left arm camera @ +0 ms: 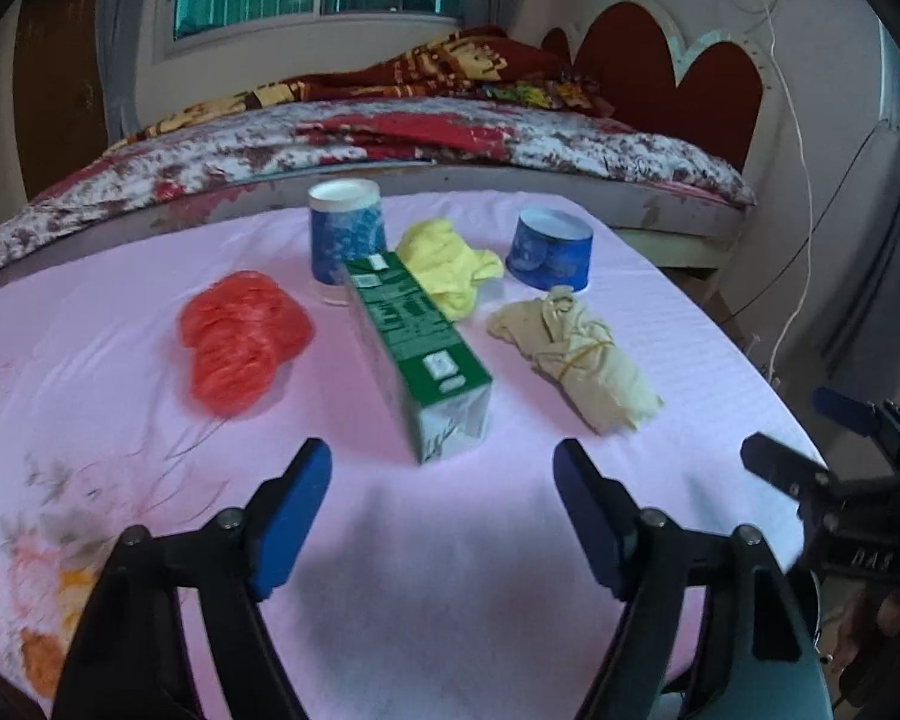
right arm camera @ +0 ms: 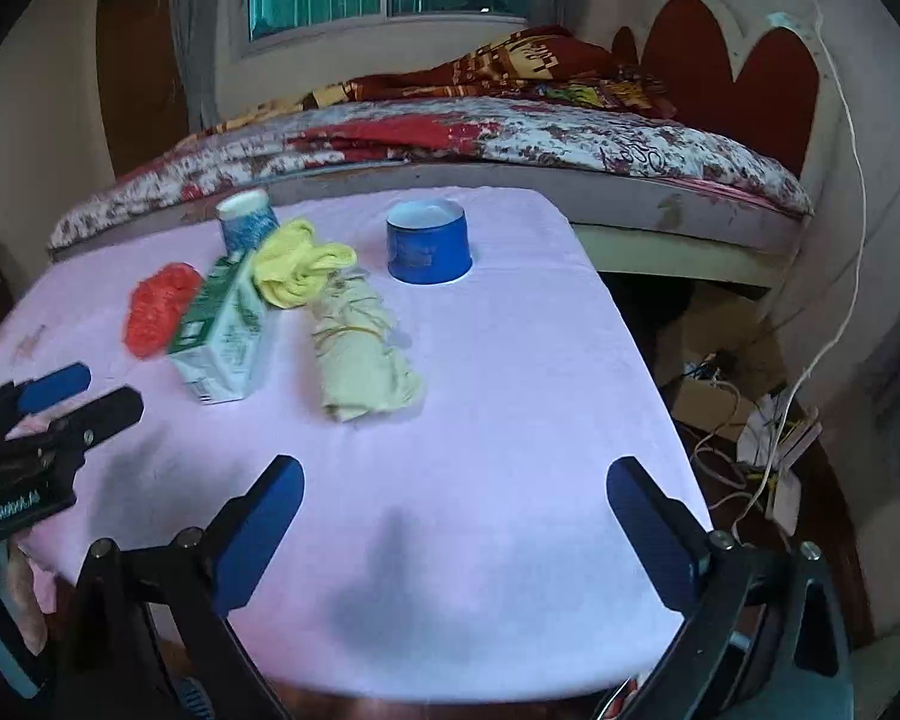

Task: Collect trash
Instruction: 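Grasp the green milk carton with the left tool while the right tool grasps the beige cloth, then carry the green carton and beige cloth over the bin and open both tools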

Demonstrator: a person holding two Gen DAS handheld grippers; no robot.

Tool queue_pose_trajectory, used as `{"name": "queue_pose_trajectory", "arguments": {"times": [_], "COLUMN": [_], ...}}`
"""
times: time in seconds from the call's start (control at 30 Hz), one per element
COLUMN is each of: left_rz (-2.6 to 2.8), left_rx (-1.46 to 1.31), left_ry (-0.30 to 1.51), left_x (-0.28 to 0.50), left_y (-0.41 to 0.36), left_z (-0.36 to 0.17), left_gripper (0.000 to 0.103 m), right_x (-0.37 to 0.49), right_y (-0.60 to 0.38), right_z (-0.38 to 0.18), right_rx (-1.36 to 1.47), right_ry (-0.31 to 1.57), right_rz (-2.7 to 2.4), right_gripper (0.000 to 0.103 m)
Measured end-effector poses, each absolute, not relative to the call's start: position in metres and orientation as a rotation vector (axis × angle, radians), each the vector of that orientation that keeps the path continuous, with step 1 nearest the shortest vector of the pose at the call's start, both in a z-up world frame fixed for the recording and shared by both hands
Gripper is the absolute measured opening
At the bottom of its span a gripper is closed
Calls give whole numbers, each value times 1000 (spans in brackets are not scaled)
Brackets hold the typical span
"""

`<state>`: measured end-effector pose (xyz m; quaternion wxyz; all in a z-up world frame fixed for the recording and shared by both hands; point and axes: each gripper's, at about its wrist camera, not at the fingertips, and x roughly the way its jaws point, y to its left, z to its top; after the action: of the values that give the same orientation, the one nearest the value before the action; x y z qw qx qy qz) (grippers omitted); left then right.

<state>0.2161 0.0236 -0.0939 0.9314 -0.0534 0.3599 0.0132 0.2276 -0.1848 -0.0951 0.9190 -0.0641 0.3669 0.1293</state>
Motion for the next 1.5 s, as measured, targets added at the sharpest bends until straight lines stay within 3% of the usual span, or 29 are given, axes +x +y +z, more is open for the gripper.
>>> {"name": "queue_pose_trajectory", "arguments": {"times": [0.13,0.2,0.27,0.43,0.57,0.7,0.8,0.87,0.93,1.5], "left_rz": [47,64,64,64,60,64,60,54,41,-91], "left_rx": [-127,-132,-143,-130,-105,-112,-93,-76,-72,-13], "left_ry": [767,797,821,813,824,837,847,839,824,718], "left_x": [254,266,269,264,269,276,275,271,263,197], "left_y": [23,28,37,50,46,47,44,41,38,-24], "left_z": [-110,-117,-121,-121,-125,-127,-126,-123,-119,-75], "left_gripper": [73,68,56,53,50,48,46,44,43,41], "right_x": [253,265,272,292,309,317,319,316,310,216], "right_y": [-188,-183,-174,-138,-123,-114,-110,-108,-108,-201], "right_z": [-110,-117,-120,-128,-137,-138,-138,-136,-131,-70], "right_rx": [-108,-86,-87,-118,-124,-115,-133,-140,-147,-161], "right_ry": [797,819,829,853,904,908,899,896,881,746], "right_rz": [282,310,348,407,410,420,419,428,428,230], "right_gripper": [95,94,94,94,81,76,59,35,29,26]}}
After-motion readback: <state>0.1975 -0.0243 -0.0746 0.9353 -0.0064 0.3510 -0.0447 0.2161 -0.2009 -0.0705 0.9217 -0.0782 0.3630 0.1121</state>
